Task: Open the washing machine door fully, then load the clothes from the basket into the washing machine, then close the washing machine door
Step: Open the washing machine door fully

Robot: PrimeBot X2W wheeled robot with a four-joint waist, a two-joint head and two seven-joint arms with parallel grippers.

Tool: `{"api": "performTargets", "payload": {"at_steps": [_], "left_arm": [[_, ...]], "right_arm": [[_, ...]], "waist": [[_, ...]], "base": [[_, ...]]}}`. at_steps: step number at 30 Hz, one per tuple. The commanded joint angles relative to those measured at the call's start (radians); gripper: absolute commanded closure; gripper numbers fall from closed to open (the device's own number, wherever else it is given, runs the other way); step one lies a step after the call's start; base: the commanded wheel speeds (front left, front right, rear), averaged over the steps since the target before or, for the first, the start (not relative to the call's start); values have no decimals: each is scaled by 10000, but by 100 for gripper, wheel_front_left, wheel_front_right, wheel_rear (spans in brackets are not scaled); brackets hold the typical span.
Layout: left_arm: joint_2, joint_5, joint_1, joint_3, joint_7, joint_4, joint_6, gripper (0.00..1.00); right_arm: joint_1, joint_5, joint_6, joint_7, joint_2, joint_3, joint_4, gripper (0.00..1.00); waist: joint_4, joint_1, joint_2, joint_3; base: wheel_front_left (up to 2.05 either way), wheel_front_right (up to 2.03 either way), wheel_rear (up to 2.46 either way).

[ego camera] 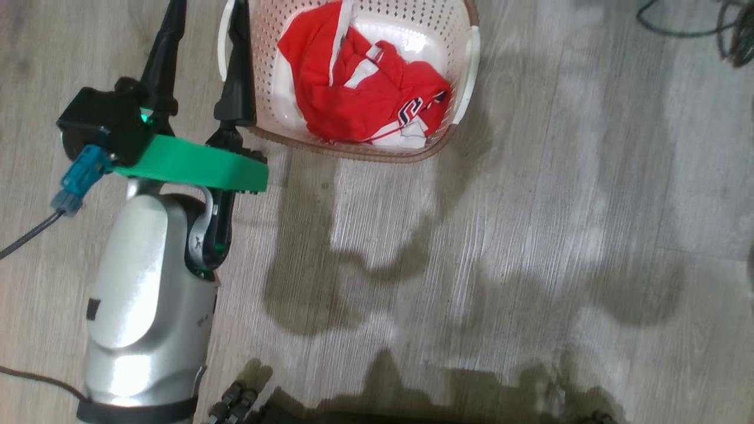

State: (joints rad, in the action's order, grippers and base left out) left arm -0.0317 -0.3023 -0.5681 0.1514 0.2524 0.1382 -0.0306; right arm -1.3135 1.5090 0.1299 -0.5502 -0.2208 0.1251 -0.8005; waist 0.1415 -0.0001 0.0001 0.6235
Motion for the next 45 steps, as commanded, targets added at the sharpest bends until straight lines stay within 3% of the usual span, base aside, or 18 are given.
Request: {"api": "performTargets", "payload": {"at_steps": [1,23,31,45], "left_arm": [[-185,-40,162,-274,93,-286,34,0],[-185,200,1461,-487,94,308,-119,0],[-185,-88,2021,-514,94,462,51,0],[-185,-703,2766,-345,94,502,427,0]], "right_arm": [[57,54,8,-125,258,42,438,100],[3601,486,8,-1918,530,782,2679,100],[4831,552,8,-2336,784,1206,3235,100],[5877,687,8,-2615,1178,1711,3176,100]], "waist": [[-34,1,-1,-79],[101,1,-1,-2057],[683,1,-1,-2760],[2238,1,-1,-3492]], "base": [[0,0,0],[0,0,0],[0,0,0],[0,0,0]]}}
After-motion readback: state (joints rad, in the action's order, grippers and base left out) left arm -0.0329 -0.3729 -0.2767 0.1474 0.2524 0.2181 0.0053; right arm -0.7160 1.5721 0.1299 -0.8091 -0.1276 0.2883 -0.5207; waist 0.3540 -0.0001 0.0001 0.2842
